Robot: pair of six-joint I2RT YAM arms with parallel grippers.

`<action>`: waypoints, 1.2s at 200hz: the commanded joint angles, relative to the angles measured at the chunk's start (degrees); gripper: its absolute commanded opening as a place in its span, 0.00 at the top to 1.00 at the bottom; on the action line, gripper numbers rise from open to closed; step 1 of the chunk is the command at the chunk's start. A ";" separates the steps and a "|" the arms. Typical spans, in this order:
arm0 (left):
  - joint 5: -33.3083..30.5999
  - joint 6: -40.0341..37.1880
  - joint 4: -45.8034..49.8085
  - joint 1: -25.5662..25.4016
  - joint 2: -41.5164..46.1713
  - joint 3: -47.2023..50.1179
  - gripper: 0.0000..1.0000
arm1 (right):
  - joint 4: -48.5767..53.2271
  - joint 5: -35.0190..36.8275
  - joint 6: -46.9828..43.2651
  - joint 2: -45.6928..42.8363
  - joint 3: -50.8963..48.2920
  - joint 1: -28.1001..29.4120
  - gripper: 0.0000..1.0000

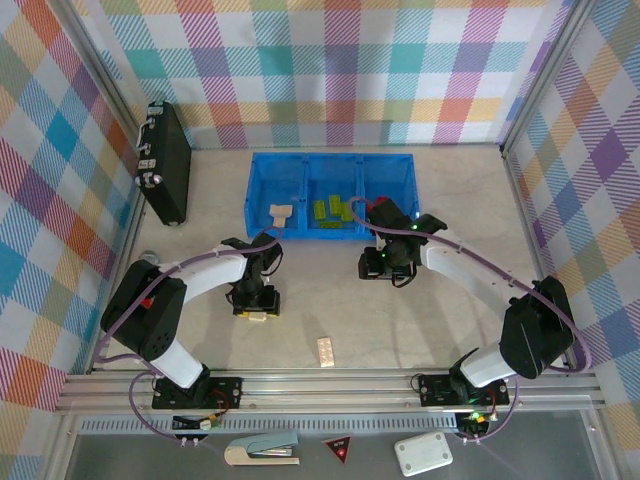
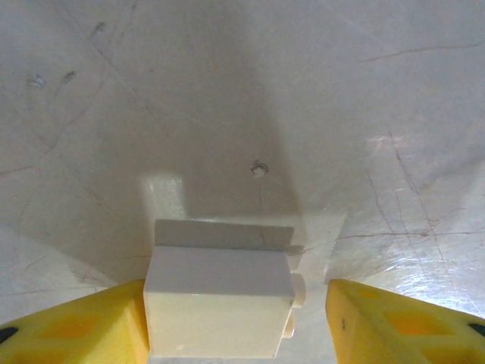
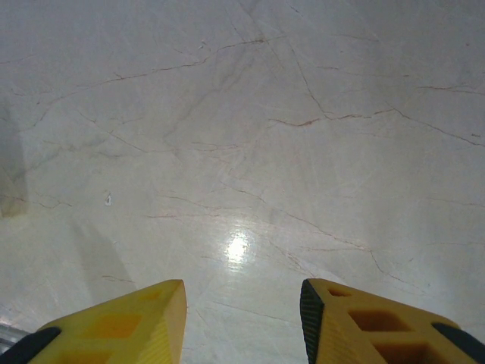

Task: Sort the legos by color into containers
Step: Pick up the lego from the bottom-left of the table.

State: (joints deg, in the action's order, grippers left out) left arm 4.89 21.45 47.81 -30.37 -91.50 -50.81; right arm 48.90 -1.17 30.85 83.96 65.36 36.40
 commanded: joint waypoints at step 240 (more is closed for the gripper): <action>-3.68 -2.11 9.68 -0.61 -0.97 -15.69 0.51 | 1.72 1.63 -0.05 -2.37 1.26 0.52 0.55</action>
State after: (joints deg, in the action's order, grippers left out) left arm 3.09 21.21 53.10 -30.68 -91.77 -60.77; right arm 49.04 -0.67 30.87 83.77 65.36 36.47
